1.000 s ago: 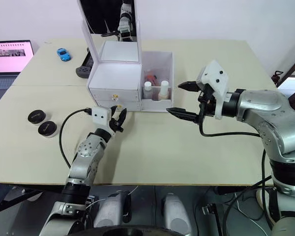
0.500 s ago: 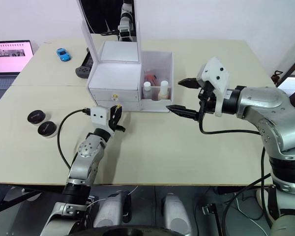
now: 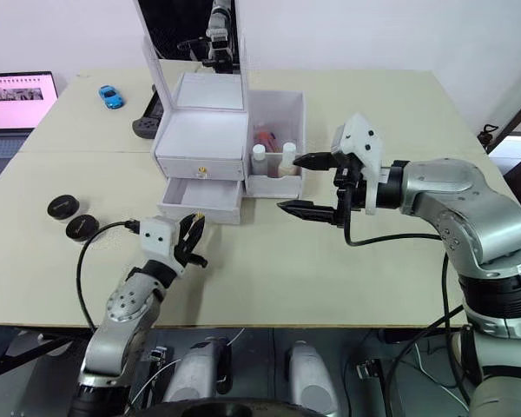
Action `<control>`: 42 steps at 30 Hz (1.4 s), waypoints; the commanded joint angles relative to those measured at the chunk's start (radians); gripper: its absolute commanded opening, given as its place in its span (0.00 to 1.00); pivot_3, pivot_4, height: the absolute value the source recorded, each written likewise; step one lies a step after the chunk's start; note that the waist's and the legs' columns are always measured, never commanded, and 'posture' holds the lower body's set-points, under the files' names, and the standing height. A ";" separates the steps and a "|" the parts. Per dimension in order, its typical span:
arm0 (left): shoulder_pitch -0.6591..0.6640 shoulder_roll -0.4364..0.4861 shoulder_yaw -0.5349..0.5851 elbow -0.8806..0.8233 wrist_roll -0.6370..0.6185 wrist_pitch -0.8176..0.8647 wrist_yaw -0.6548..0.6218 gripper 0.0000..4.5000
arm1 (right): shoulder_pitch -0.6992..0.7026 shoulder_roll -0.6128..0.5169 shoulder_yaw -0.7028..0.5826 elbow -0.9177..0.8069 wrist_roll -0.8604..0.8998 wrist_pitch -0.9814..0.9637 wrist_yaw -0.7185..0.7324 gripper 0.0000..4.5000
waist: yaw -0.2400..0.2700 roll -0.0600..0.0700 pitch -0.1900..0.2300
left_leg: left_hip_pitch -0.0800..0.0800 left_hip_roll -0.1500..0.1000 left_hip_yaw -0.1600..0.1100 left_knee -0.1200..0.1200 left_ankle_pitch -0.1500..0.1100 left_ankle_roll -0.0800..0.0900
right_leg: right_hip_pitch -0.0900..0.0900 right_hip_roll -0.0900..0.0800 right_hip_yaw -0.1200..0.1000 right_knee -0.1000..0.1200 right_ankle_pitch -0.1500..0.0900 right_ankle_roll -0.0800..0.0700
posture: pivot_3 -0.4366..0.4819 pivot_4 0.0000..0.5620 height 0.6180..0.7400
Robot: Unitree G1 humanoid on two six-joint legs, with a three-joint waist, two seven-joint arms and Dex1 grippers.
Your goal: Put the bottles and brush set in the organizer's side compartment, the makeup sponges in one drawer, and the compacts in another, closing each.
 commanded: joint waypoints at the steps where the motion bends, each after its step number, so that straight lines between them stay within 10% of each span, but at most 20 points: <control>1: 0.067 0.023 -0.004 -0.101 -0.027 0.051 -0.022 0.07 | -0.025 -0.013 -0.037 -0.001 0.038 0.004 0.033 1.00 | 0.000 0.000 0.000 | 0.000 0.000 0.000 0.000 0.000 0.000 | 0.000 0.000 0.000 0.000 0.000 0.000 | 0.48 0.27 0.97; 15: 0.108 -0.003 -0.010 -0.158 -0.122 0.133 -0.036 0.07 | -0.081 -0.002 0.010 0.078 -0.008 -0.033 0.080 1.00 | 0.002 0.000 0.000 | 0.000 0.000 0.000 0.000 0.000 0.000 | -0.001 -0.002 0.001 -0.001 0.000 -0.001 | 0.48 0.27 0.97; 23: 0.223 0.084 0.054 -0.254 -0.227 0.117 -0.131 0.98 | -0.097 0.010 0.028 0.095 -0.021 -0.043 0.095 1.00 | -0.007 0.000 0.000 | 0.000 0.001 0.000 -0.002 0.000 0.000 | -0.003 -0.001 0.001 -0.001 0.000 -0.001 | 0.48 0.27 0.97; 32: 0.384 0.143 0.317 -0.313 -0.328 -0.037 -0.193 0.99 | -0.085 0.019 -0.014 0.202 -0.034 -0.112 0.142 1.00 | -0.004 0.000 0.001 | 0.000 0.001 0.000 -0.002 0.000 0.000 | -0.006 -0.009 0.001 -0.004 -0.001 -0.002 | 0.48 0.27 0.97; 42: 0.409 0.362 0.754 0.079 -0.339 -0.254 -0.351 0.99 | 0.074 -0.028 -0.170 0.584 -0.113 -0.410 0.282 1.00 | -0.005 0.000 0.001 | -0.001 -0.003 0.005 -0.006 -0.002 0.001 | -0.002 -0.016 0.001 -0.017 0.000 -0.005 | 0.48 0.27 0.97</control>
